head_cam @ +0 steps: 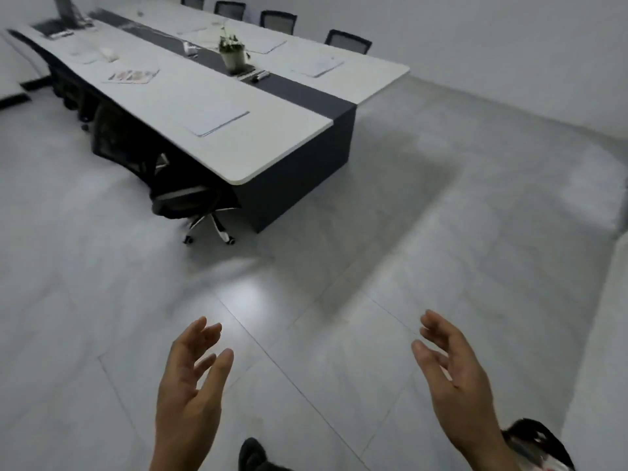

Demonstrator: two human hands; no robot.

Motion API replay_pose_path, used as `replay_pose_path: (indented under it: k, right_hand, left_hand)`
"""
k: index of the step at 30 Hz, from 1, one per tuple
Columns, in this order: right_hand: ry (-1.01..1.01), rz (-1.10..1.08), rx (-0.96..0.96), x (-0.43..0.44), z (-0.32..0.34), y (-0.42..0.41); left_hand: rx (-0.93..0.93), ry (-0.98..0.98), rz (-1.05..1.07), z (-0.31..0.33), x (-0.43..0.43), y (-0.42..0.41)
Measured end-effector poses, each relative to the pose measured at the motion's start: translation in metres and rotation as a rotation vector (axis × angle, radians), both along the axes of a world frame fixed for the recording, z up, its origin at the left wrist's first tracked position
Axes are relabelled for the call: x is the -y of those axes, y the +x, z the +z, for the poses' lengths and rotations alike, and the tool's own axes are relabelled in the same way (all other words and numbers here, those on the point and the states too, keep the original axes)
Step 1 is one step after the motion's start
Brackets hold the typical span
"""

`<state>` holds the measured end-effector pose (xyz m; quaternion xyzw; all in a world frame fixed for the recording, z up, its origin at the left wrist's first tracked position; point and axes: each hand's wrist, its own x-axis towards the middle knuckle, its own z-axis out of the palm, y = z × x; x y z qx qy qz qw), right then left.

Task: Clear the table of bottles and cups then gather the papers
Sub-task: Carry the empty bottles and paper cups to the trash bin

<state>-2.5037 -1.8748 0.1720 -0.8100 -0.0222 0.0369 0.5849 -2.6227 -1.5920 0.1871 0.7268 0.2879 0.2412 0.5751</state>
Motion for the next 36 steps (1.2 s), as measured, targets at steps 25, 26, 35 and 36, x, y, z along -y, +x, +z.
replay_pose_path:
  k: [25,26,35,36]
  right_hand:
    - [-0.029,0.611,-0.012,-0.664,-0.037,0.080]
    - [-0.021,0.624,-0.014,-0.695,-0.040,0.094]
    - [-0.006,0.841,0.021,-0.985,0.010,0.180]
    - [-0.010,0.868,0.022,-1.016,0.012,0.184]
  left_hand:
    - [0.023,-0.063,0.607,-0.041,-0.551,-0.028]
    - [0.011,-0.054,0.598,-0.041,-0.579,-0.016]
    - [0.057,0.018,0.710,0.003,-0.809,0.043]
    - [0.068,0.015,0.750,0.001,-0.832,0.045]
